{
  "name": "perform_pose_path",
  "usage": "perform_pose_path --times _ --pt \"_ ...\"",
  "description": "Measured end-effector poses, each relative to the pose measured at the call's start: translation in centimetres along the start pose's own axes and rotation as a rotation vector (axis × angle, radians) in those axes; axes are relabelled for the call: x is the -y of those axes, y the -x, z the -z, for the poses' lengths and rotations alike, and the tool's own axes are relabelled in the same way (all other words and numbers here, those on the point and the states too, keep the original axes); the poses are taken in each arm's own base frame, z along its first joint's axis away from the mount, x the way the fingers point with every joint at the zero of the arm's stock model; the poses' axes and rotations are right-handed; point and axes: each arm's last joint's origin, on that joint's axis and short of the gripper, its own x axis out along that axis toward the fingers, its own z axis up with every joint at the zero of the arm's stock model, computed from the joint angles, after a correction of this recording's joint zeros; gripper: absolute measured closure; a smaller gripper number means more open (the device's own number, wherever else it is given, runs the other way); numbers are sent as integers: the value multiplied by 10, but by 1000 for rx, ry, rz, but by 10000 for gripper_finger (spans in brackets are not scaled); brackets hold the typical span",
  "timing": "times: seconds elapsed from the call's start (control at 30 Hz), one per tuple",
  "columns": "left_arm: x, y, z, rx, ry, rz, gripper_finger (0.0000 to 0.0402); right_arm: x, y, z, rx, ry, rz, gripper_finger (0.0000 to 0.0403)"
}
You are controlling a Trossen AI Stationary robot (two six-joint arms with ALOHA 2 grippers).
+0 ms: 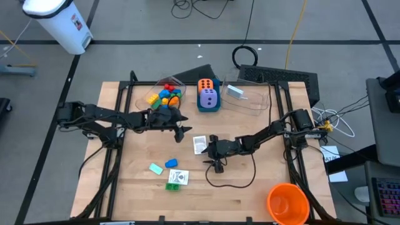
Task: Pick & Place Toys
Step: Put the brown playing cards into the right transparent bin
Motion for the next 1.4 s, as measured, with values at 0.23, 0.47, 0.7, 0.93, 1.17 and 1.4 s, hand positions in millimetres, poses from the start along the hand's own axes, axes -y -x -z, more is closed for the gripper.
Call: perform_pose_path --times 0.23,0.47,0.7,0.93,1.17,1.4 --pt "-12 -16 8 -62 68 56 128 -3 0 0 -1 55 -4 193" --pt "-14 -36 7 -92 75 88 128 -7 0 5 -40 73 -61 193" --pt "-8 -59 2 -138 49 194 128 -6 0 5 -39 77 -56 193" --pt "-5 -59 -3 -200 3 198 128 -6 0 5 -40 74 -44 193" --pt "5 -51 6 -308 -44 209 128 -6 0 3 -22 73 -36 193" --pt "22 -47 18 -395 -81 232 128 -5 -1 -6 84 46 -30 193"
